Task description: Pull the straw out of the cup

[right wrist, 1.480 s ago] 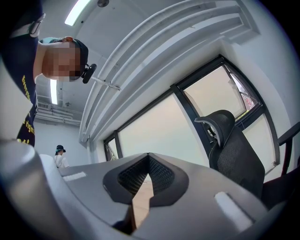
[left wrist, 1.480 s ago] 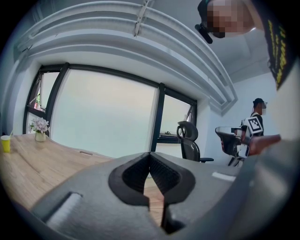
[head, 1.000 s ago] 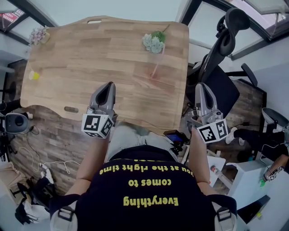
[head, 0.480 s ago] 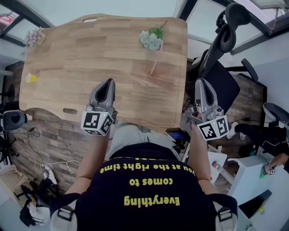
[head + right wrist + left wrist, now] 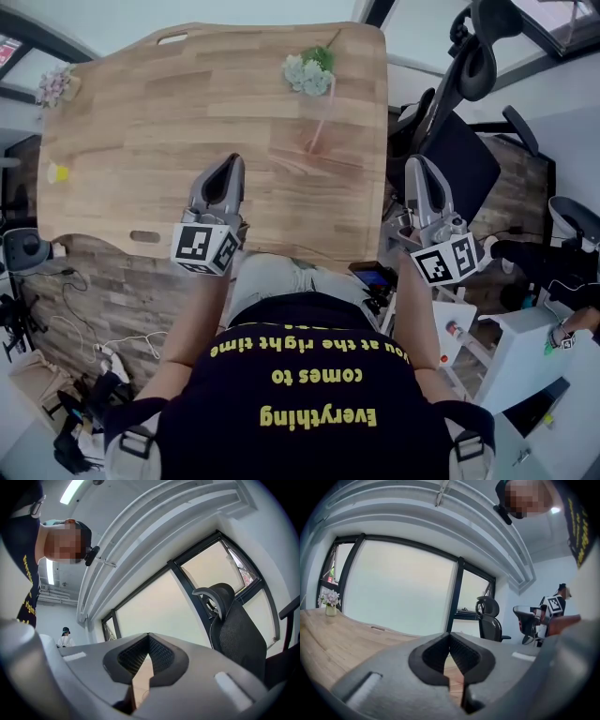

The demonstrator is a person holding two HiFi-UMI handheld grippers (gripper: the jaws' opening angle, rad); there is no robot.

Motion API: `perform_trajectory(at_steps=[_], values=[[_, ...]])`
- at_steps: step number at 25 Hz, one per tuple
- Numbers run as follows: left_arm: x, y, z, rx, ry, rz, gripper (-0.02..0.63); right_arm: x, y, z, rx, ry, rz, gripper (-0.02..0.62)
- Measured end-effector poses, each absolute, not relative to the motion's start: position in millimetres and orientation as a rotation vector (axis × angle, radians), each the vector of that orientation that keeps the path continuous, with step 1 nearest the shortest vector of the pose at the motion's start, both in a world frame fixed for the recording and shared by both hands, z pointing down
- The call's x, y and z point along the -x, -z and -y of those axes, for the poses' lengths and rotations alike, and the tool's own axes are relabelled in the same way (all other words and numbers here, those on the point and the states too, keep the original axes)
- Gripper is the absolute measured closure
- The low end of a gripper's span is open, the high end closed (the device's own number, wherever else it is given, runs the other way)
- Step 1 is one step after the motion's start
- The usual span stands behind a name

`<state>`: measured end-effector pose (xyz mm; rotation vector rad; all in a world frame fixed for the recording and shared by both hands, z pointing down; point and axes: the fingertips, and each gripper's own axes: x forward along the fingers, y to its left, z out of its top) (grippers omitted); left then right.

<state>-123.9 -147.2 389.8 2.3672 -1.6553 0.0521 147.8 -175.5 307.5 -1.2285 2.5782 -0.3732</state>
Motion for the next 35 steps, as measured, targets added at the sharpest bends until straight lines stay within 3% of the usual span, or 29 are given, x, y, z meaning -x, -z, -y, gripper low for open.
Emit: perform_trajectory(at_steps=[35], values=[[117, -423, 198, -2.394, -0.092, 1.487, 0.606, -81, -371, 218, 1.157, 0.593, -2.729, 0.589]])
